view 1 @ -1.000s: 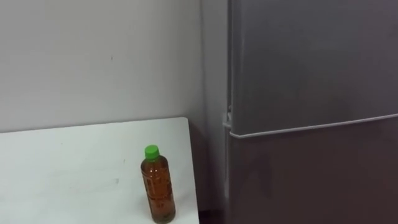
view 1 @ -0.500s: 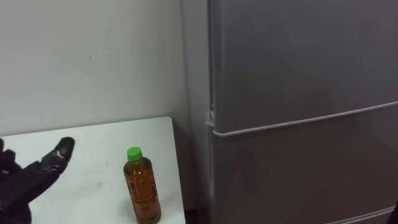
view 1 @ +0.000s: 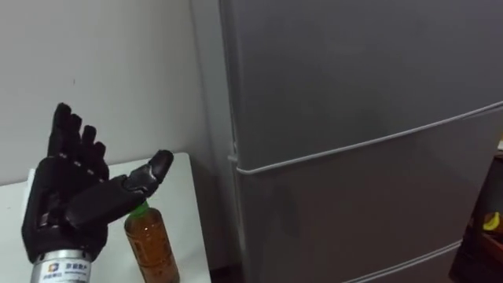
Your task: Put the bottle in the upper fridge
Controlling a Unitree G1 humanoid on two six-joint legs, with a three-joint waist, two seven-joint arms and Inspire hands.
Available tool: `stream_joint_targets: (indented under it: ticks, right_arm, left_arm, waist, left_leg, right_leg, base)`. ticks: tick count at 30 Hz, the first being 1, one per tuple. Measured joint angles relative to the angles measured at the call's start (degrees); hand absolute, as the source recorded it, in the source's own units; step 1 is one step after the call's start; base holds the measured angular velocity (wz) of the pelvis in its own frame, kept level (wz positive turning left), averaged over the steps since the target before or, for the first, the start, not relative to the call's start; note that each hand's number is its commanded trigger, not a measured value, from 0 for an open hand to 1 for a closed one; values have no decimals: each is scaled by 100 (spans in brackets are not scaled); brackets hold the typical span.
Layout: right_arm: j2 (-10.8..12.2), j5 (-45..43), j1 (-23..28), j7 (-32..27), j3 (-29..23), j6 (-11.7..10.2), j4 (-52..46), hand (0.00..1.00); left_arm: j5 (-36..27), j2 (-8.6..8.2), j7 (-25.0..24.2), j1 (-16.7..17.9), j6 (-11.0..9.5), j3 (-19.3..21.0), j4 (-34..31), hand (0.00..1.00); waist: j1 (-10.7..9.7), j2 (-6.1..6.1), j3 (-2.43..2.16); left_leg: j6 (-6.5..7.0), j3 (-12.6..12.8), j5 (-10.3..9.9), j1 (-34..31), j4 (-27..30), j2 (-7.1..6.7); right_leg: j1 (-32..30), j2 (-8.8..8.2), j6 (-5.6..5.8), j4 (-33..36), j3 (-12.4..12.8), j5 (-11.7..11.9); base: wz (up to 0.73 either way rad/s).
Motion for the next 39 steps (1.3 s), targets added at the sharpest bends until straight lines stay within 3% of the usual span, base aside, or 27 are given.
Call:
stream_joint_targets:
  ticks: [9, 23, 30, 39]
  right_arm:
    - [-18, 181, -37, -68, 12, 177, 24, 0]
    - [-150, 228, -121, -43, 169, 237, 20, 0]
    - [-203, 215, -221, -52, 235, 299, 59, 0]
    - [-219, 215, -252, -39, 355, 304, 61, 0]
  left_arm:
    - [73, -35, -398, -352, 384, -174, 1, 0]
    - [244, -32, -1254, -861, 621, -655, -56, 0]
    - [320, -32, -1494, -869, 751, -882, -56, 0]
    - [538, -33, -1602, -894, 774, -1059, -56, 0]
  waist:
    - [-7, 27, -9]
    - [-41, 146, -81]
    - [-124, 173, -58]
    - [-134, 150, -27]
  left_leg:
    - [2, 7, 1, -24, 7, -2]
    - [1, 23, 3, -113, -31, -6]
    - [1, 8, 3, -111, -38, -7]
    - [1, -6, 3, -117, -44, -11]
  right_leg:
    - [-22, 4, 2, -2, 3, 0]
    - [-99, 4, -1, -24, -23, 6]
    - [-95, 5, -1, -61, -20, 6]
    - [-91, 6, 0, -71, -12, 7]
  base:
    - [0]
    - [0]
    - [0]
    - [0]
